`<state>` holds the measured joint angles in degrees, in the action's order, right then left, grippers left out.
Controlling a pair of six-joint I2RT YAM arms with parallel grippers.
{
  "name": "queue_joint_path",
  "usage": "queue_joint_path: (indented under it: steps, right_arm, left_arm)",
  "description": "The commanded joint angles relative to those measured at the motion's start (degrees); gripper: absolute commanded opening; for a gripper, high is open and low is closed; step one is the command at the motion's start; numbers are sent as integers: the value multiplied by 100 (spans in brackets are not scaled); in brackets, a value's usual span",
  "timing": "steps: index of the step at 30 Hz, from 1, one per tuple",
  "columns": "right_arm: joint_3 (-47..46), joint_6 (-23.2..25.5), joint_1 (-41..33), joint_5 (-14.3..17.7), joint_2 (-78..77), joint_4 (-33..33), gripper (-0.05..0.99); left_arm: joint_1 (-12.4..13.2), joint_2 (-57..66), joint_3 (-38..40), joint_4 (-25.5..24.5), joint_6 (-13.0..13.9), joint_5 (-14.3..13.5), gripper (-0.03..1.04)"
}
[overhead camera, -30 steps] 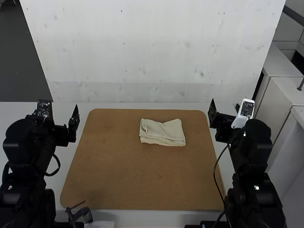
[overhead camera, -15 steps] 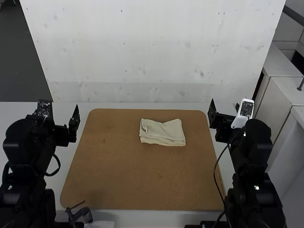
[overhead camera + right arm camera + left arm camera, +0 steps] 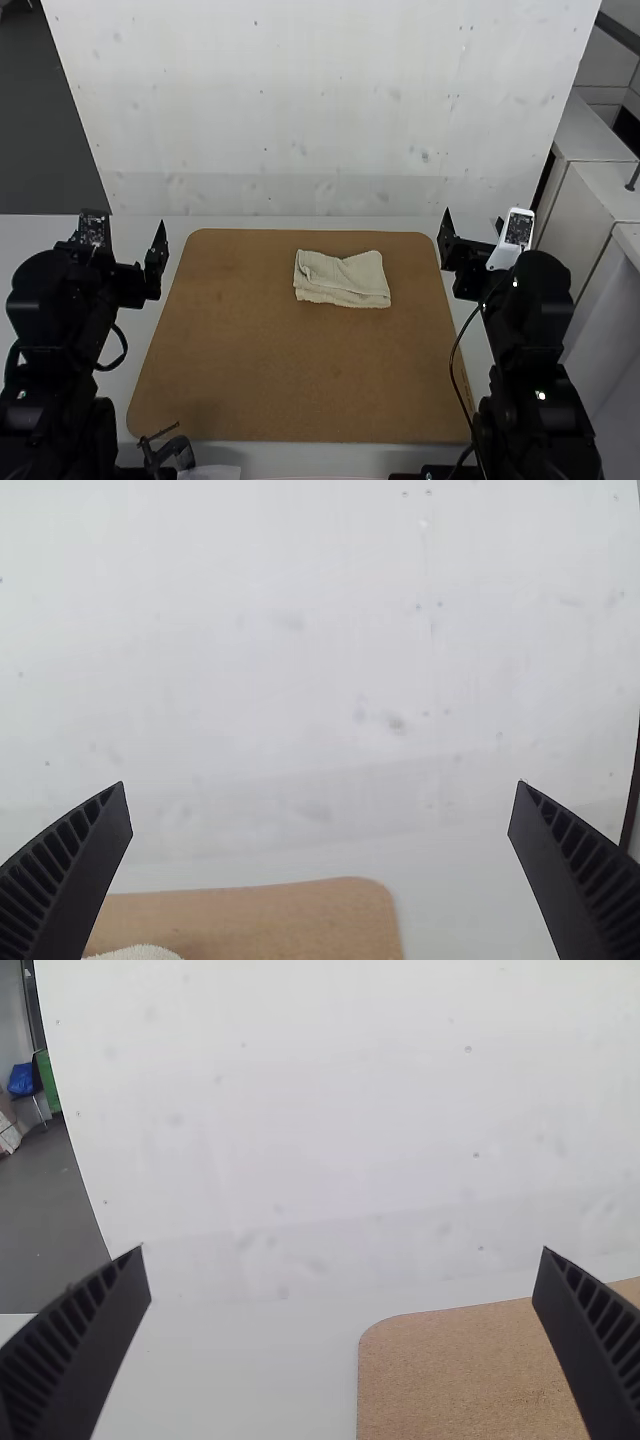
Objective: Fold the towel.
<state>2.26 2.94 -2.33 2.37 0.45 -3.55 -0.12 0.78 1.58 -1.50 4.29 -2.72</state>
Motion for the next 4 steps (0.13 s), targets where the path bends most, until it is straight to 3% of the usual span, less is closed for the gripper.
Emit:
queue_joint_path:
  steps: [1,4]
  right_arm:
    - [-15,-48,48,-61,26,-49,97]
    - [-15,-48,48,-61,26,-49,97]
  left_arm:
    - [3,-42,35,53,80,96,99]
    - [3,-42,35,53,80,96,99]
